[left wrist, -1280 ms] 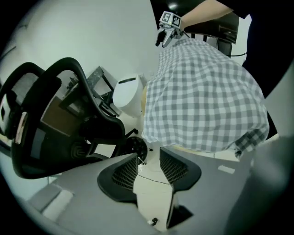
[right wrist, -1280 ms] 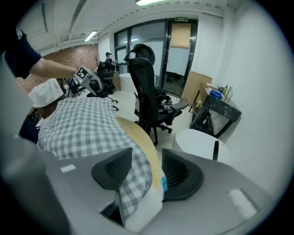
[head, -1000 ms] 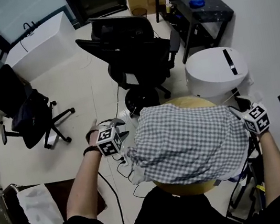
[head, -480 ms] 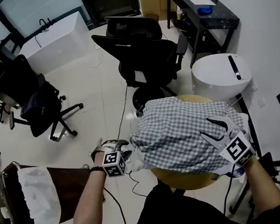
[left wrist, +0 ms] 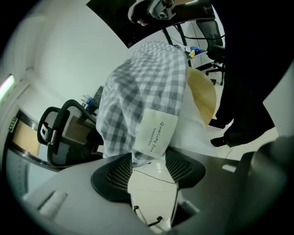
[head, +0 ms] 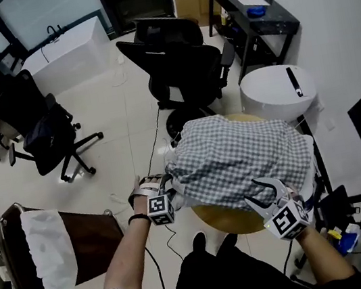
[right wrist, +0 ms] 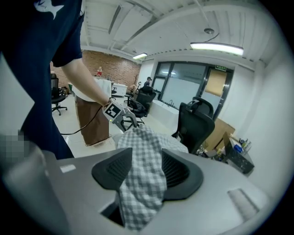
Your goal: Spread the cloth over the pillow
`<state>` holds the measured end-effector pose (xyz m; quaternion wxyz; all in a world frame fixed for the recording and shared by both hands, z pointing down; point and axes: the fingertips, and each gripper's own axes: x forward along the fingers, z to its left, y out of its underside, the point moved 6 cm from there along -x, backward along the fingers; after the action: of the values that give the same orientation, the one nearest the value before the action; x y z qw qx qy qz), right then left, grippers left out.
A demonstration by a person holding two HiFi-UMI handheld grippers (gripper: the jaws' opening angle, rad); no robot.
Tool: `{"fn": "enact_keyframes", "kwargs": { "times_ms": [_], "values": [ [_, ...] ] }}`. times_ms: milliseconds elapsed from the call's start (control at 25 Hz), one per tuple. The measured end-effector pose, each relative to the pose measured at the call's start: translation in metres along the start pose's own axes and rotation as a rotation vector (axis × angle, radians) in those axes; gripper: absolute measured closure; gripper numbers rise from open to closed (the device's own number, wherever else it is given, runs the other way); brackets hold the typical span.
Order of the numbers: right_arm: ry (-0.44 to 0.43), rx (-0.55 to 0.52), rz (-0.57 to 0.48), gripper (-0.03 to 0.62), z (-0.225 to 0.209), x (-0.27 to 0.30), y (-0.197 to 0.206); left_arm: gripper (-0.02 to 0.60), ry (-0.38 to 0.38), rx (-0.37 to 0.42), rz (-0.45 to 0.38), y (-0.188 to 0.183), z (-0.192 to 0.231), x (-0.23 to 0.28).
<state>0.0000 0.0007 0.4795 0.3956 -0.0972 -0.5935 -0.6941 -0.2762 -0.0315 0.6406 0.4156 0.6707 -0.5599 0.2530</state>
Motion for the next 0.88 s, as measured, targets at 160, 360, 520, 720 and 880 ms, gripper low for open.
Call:
{"fn": "enact_keyframes", "kwargs": {
  "times_ms": [160,360,520,720,880],
  "values": [
    [0.092,0.103,0.066,0.381,0.033,0.004,0.023,0.445,-0.072,0.008,-0.059,-0.004,0.003,-0.007],
    [0.212,0.142,0.173,0.381,0.063,0.009,0.05,0.578,-0.104,0.072,-0.137,-0.006,-0.001,-0.032],
    [0.188,0.204,0.235,0.381,0.085,0.025,0.073,0.581,-0.098,0.108,-0.153,-0.006,0.003,-0.059],
    [0.261,0.259,0.267,0.381,0.101,0.041,0.089,0.581,-0.1,0.098,-0.167,-0.019,0.01,-0.088],
    [0.356,0.272,0.32,0.371,0.11,0.047,0.106,0.581,-0.101,0.082,-0.16,-0.022,0.019,-0.096]
  ]
}}
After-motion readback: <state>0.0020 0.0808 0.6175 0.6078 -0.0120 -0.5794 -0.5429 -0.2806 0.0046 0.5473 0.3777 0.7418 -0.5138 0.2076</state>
